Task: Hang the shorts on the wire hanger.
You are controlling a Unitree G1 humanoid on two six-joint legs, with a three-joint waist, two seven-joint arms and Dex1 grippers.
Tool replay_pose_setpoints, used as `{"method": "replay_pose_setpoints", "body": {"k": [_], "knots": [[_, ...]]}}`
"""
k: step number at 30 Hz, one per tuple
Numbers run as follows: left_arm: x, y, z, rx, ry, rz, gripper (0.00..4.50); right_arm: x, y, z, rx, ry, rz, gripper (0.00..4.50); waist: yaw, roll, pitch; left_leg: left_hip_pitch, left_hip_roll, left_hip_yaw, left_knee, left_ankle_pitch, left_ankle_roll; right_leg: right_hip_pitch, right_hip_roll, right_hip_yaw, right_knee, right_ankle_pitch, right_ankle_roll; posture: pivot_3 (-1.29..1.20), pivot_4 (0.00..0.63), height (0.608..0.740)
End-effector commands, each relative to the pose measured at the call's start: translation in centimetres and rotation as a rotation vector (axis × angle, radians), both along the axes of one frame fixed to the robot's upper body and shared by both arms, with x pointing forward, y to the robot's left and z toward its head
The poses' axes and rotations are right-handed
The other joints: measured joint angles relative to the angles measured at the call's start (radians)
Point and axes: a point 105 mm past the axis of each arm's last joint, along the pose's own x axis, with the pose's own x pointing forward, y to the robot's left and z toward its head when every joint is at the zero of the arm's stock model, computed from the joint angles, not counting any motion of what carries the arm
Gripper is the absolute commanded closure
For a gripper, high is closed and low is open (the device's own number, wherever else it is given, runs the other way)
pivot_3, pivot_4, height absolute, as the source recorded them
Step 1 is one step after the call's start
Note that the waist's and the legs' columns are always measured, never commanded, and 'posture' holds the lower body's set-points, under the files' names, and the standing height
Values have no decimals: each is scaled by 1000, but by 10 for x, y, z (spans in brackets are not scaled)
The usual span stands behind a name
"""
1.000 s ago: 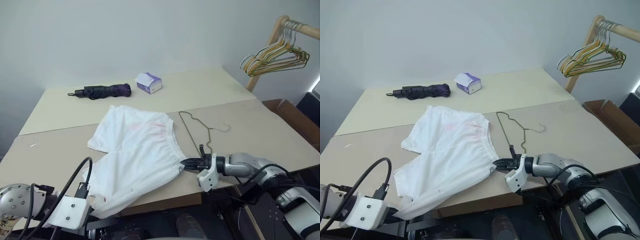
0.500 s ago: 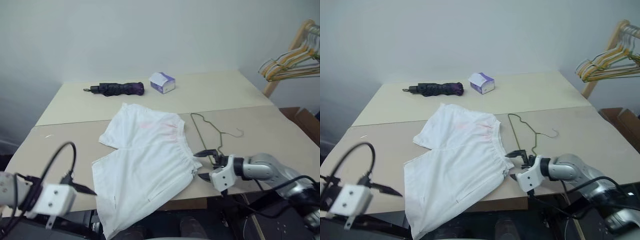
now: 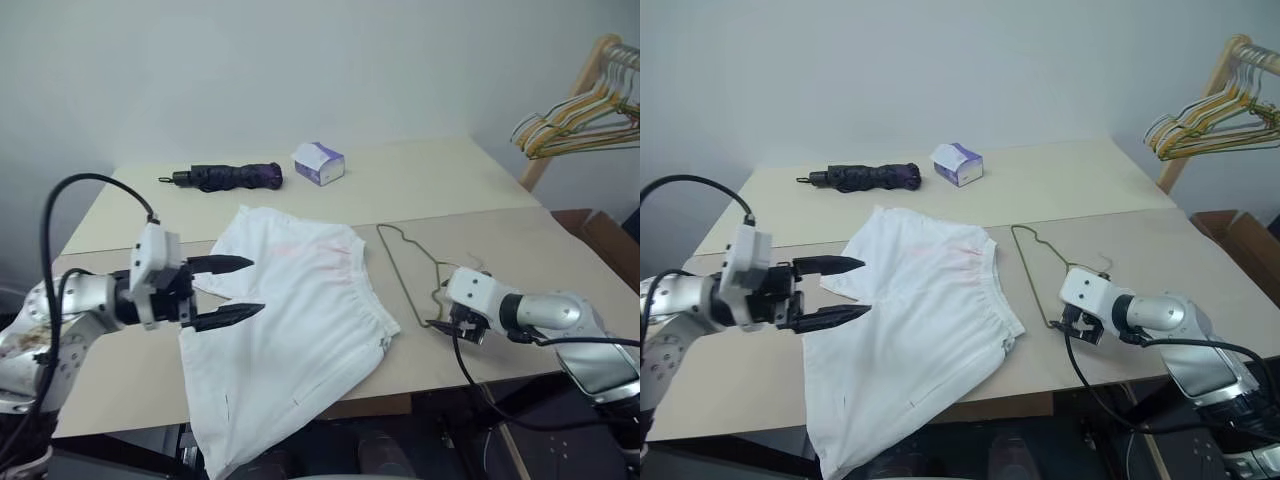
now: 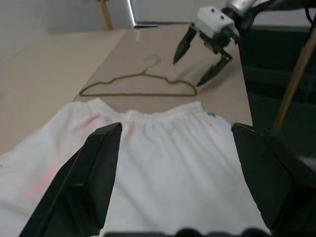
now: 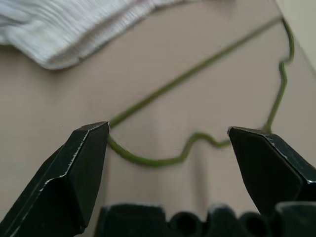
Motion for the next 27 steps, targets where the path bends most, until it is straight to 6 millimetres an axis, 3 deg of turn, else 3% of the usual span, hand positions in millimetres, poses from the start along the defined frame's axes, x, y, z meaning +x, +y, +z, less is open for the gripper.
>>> {"method": "replay_pose_setpoints", "body": {"k": [1,4,9,12,23,27], "knots": [[7,-10,4,-31,14,5,667,17,-7,3,26,46,-220,37,-18,0,0,0,0,0,0,0,0,0,0,0,0,0,0,-335,0,740],[8,-14,3,-36,14,-11,667,26,-12,-5,12,92,-340,37,-41,0,-1,-1,-1,0,1,0,0,-1,0,0,0,1,1,-342,0,740],[13,-20,1,-59,-8,0,667,43,-4,-11,112,155,-438,37,-70,0,-1,-1,-1,0,1,0,1,-1,0,0,0,1,1,-346,0,740],[15,-24,2,-89,-30,14,667,53,1,-13,164,169,-470,534,-85,0,-1,-1,-1,0,1,1,1,-1,-1,0,0,1,1,-342,0,740],[8,-30,1,-87,-40,3,667,63,11,-24,109,207,-475,4316,-118,0,-2,0,-1,-2,1,4,7,2,0,0,-1,1,2,-325,0,740],[9,-31,2,-87,-50,8,667,65,7,-19,107,176,-494,4494,-119,0,-2,1,-1,-2,1,4,6,2,0,0,-1,1,2,-329,0,740]]}}
